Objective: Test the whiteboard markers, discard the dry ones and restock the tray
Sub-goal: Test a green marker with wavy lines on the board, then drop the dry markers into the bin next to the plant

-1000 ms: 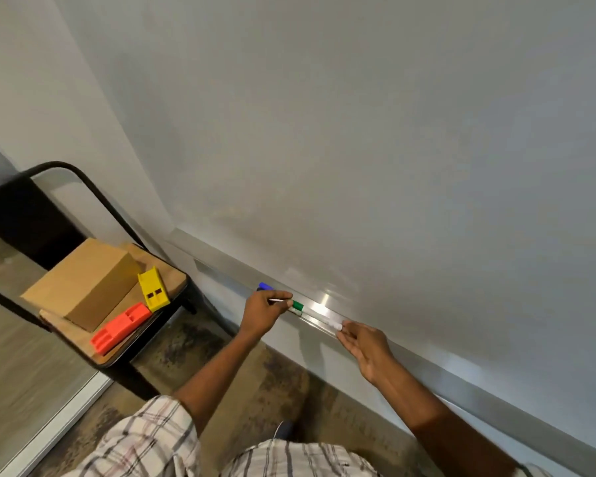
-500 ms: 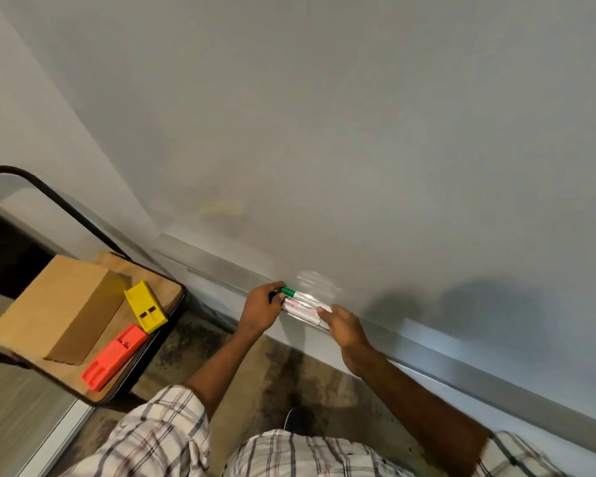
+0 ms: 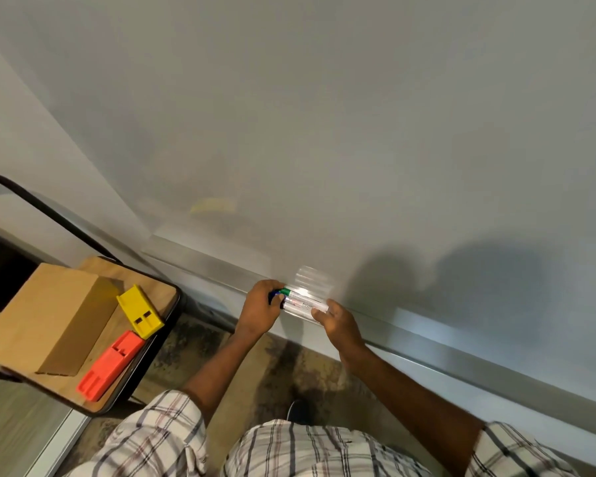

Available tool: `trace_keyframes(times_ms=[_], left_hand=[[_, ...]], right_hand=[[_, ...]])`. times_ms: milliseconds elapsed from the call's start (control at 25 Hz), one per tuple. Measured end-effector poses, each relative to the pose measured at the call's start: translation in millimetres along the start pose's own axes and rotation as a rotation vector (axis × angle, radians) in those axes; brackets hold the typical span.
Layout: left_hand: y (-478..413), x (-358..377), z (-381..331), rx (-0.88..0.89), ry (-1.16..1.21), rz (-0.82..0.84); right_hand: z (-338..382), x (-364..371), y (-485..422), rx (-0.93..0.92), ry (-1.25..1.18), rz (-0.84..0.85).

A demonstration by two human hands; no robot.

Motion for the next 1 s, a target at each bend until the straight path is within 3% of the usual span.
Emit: trace_keyframes(times_ms=[480, 680, 1000], left_hand=[[33, 17, -9, 0.065, -0.085, -0.016], [66, 35, -16, 0.153, -0.246, -0.118], [166, 128, -61, 0.345, -0.299, 0.045]], right_hand=[[-8, -12, 28, -0.108, 0.025, -0.025], [-22, -40, 61, -0.166, 0.220, -0.016], [-74, -119, 156, -0.342, 0.471, -0.126]])
Point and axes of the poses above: each hand's wrist, its own y-axis away from the middle knuckle, its own x-axis out of the palm, z = x × y, the point moved 5 cm from there along -y, towards the middle knuckle, and after that the axes turned 15 degrees about -x, right-handed, at the moved point
